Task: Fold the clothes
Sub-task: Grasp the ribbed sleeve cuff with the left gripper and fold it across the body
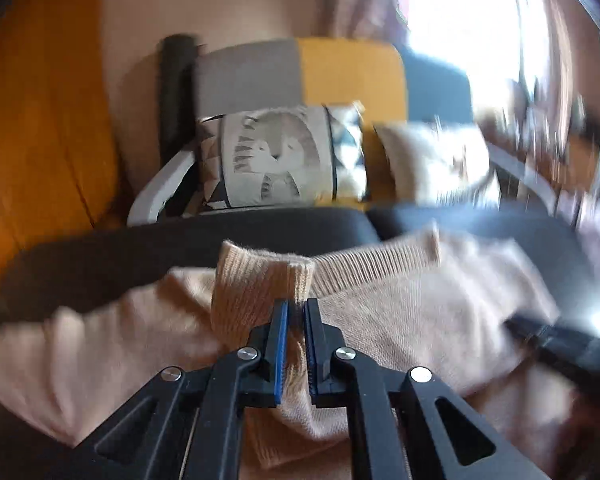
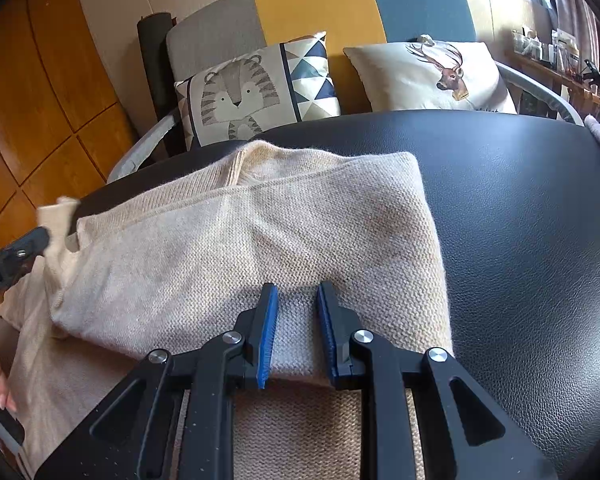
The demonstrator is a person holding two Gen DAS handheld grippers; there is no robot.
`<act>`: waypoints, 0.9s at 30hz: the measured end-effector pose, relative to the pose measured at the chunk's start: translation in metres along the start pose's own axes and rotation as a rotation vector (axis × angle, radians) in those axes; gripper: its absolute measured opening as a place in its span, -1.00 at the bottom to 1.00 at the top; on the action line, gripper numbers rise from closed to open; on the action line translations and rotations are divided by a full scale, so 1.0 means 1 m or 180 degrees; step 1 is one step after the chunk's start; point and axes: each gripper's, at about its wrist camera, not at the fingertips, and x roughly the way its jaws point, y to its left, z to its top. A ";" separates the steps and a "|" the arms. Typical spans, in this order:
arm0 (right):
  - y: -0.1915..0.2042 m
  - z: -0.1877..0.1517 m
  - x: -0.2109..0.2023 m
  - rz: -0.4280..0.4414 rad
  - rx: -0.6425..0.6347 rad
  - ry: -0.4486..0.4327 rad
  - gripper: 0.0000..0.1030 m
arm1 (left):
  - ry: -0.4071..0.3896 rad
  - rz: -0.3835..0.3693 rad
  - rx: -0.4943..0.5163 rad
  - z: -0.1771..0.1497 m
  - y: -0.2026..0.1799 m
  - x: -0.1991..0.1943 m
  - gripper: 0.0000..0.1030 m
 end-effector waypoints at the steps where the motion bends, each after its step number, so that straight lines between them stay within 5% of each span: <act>1: 0.001 0.000 0.000 -0.0006 -0.0004 0.0000 -0.58 | -0.0005 -0.0008 -0.0168 -0.007 0.010 -0.001 -0.86; 7: 0.002 0.000 0.001 -0.0016 -0.0006 0.0002 -0.58 | 0.0099 -0.0266 -0.1224 -0.046 0.069 0.001 -0.86; 14: -0.002 0.000 0.000 0.0036 0.0045 -0.0002 -0.58 | -0.0074 -0.0704 -0.2322 -0.085 0.122 -0.002 -0.86; 19: -0.001 0.001 0.000 0.0014 0.0026 0.0009 -0.58 | -0.0002 -0.1151 -0.2172 -0.074 0.109 -0.003 -0.80; 22: -0.003 0.002 0.000 0.0039 0.0048 0.0013 -0.58 | -0.0038 -0.1452 -0.2419 -0.070 0.112 -0.009 -0.56; 24: -0.003 0.002 0.000 0.0040 0.0049 0.0013 -0.58 | -0.0014 -0.1407 -0.2534 -0.066 0.116 -0.012 -0.37; 27: -0.001 0.002 -0.001 0.0007 0.0020 0.0013 -0.58 | 0.0199 -0.1090 -0.2450 -0.053 0.119 -0.001 -0.33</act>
